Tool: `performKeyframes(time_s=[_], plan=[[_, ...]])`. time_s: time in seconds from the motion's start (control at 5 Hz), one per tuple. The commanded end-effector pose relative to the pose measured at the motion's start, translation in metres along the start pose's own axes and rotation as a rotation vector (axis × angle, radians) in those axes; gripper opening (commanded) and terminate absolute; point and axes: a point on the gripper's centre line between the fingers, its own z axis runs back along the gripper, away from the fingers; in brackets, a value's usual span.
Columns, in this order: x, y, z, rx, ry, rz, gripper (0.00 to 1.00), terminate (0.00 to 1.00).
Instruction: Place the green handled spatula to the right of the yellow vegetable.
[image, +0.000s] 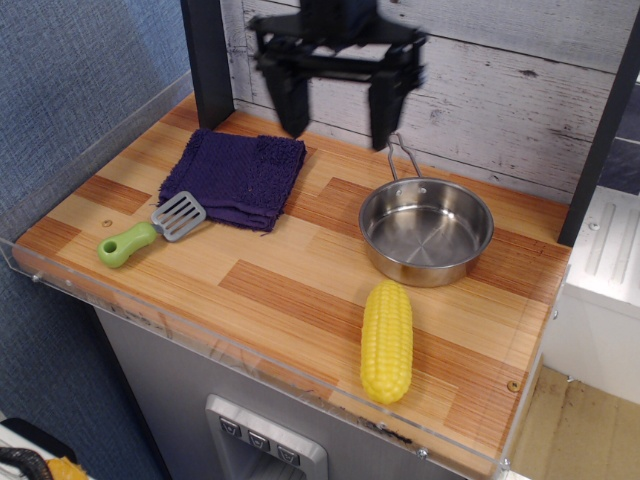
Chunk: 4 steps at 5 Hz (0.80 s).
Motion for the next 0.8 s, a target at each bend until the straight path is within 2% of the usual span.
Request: performKeyframes(time_s=[0.0,0.2,0.4,0.6], plan=[[0.022,0.05,0.03,0.033,-0.136,-0.039,1.0,0.0],[0.024,0.077,0.023,0.035,-0.11,-0.017,1.0,0.0],[0.021,0.088,0.016,0.057,-0.076,0.003,1.0,0.0],[0.017,0.094,0.0,0.051,-0.038,0.016,1.0,0.0]])
